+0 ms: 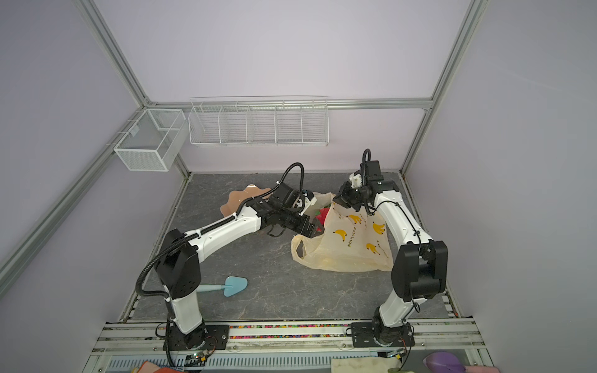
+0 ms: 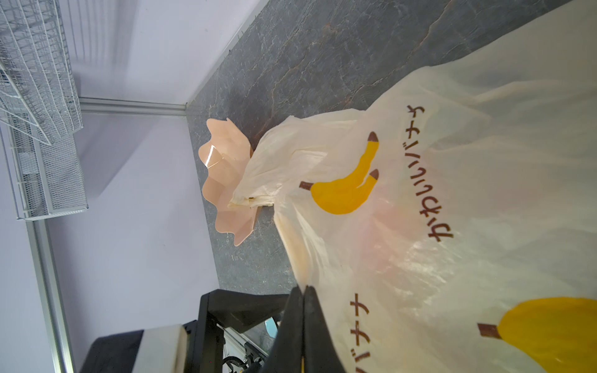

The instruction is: Place the fruits into the plastic bag

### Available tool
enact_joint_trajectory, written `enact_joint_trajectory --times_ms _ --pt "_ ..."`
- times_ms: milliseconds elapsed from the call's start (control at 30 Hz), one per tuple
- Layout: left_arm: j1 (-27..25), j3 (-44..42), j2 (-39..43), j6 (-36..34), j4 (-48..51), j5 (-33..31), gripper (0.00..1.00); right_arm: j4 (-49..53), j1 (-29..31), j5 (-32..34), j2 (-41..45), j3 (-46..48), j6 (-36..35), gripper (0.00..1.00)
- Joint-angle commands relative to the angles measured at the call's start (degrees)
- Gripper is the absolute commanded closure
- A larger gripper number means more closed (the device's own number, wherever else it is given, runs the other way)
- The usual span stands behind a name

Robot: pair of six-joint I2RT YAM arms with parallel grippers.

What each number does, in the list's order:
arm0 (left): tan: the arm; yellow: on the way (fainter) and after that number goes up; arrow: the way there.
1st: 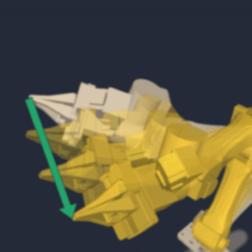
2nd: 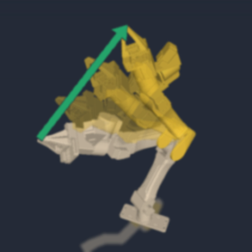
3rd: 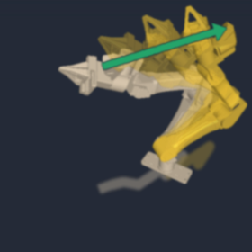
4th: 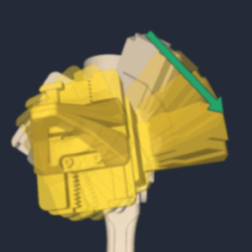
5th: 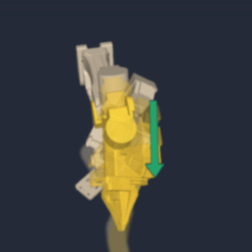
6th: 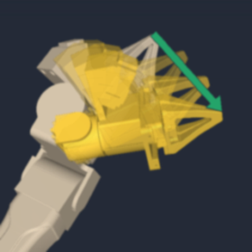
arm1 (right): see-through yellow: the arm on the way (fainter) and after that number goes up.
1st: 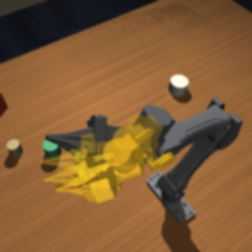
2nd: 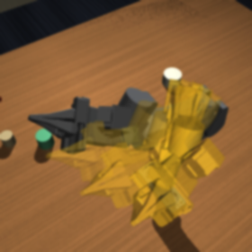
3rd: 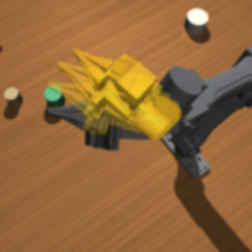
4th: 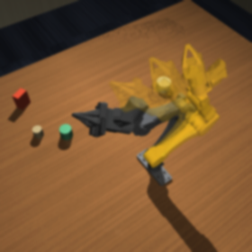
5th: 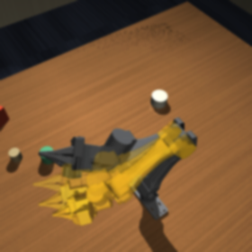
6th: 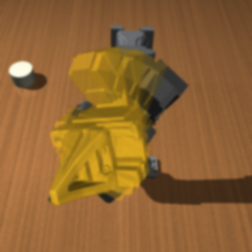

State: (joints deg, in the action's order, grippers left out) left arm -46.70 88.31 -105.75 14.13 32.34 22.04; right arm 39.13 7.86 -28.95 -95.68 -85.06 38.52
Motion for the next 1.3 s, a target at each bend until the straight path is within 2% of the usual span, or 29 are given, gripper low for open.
enact_joint_trajectory --times_ms 0,200,333,567,767,1000,1067,1200,1233,1267 --pt "0.96 -2.93 4.52 0.60 -1.76 -3.43 0.00 0.78 -0.21 -0.40 1.72 0.54 -0.50 0.93" --pt "2.54 -10.94 11.61 -0.95 -4.07 -3.03 0.00 0.97 -0.30 -0.31 1.33 0.40 -0.57 0.93" --pt "3.79 -16.13 15.12 -4.49 -5.25 0.28 0.00 1.21 -0.30 -0.41 1.03 0.16 -0.65 0.93" --pt "3.90 -20.32 15.76 -17.04 -4.18 2.95 0.00 2.24 -0.30 -0.22 0.49 -0.59 -1.27 0.93" --pt "3.89 -21.17 14.64 -24.40 -5.94 1.50 0.05 2.74 -0.30 -0.06 0.49 -0.95 -1.49 0.93" --pt "3.72 -22.91 12.72 -29.62 -7.71 4.56 0.27 2.90 -0.30 0.18 0.23 -1.43 -1.46 0.92" --pt "3.58 -22.93 11.92 -29.92 -7.81 5.32 0.43 2.90 -0.30 0.20 0.03 -1.68 -1.40 0.92" --pt "3.29 -23.31 11.59 -30.20 -7.73 5.71 0.81 3.43 -0.30 0.54 -0.47 -2.94 -1.61 0.86" --pt "3.28 -23.36 11.75 -30.15 -7.59 5.71 0.90 3.43 -0.30 0.57 -0.68 -3.40 -1.84 0.81" --pt "3.35 -23.47 12.11 -30.04 -7.55 5.41 0.98 3.54 -0.30 0.52 -0.94 -4.02 -2.36 0.72"
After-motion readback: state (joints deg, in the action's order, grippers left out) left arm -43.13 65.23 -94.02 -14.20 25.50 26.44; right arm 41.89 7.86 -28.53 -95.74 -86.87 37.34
